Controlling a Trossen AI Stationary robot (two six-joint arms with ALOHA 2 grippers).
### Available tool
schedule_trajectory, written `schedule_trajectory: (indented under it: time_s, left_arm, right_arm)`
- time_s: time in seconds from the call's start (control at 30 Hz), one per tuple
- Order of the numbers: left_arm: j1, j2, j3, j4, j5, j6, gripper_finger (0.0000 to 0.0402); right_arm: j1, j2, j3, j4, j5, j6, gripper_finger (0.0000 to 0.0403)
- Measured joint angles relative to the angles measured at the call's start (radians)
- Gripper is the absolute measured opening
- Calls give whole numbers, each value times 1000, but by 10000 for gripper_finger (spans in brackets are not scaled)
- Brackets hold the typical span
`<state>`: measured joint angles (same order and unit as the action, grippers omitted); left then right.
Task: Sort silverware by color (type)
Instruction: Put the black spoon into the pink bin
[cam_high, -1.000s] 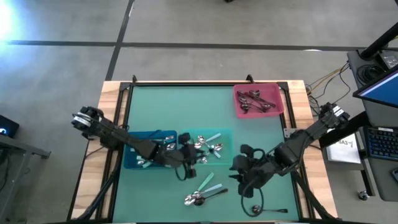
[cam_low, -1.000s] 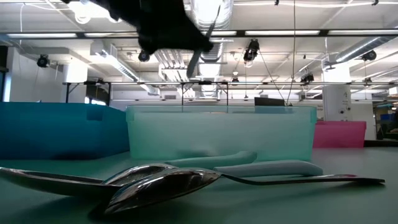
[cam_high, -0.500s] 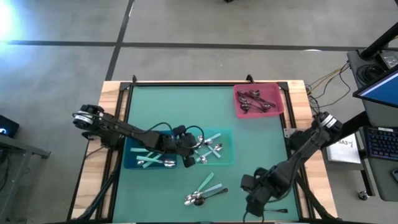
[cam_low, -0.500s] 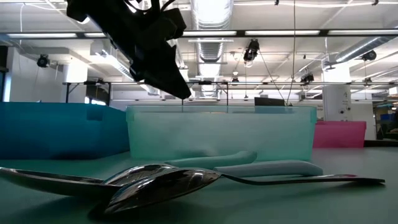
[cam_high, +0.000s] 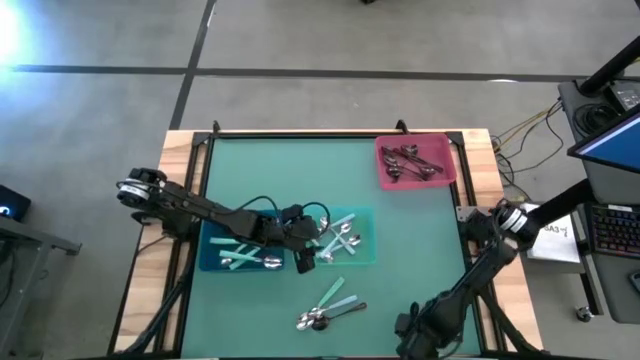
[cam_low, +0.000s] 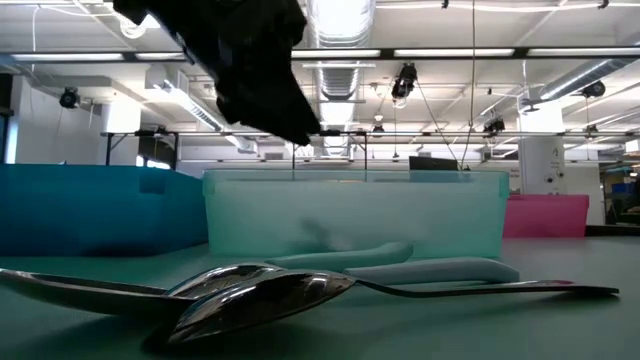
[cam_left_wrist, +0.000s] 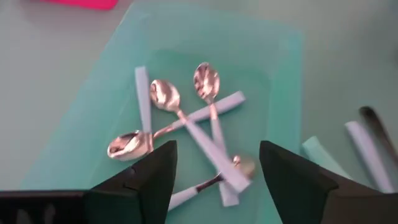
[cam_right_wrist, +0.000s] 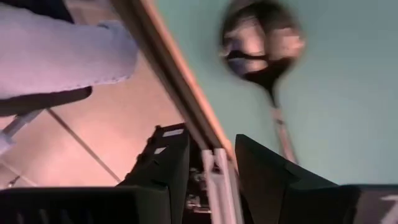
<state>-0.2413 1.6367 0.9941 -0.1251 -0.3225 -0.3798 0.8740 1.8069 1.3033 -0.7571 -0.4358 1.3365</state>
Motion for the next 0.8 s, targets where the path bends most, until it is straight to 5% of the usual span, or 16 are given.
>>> schedule_trajectory:
  time_s: [0.8]
  left_arm:
    - [-18,0,242,-132,0,136,184]
  right_arm:
    - [16,122,-1,-92,65,-70,106]
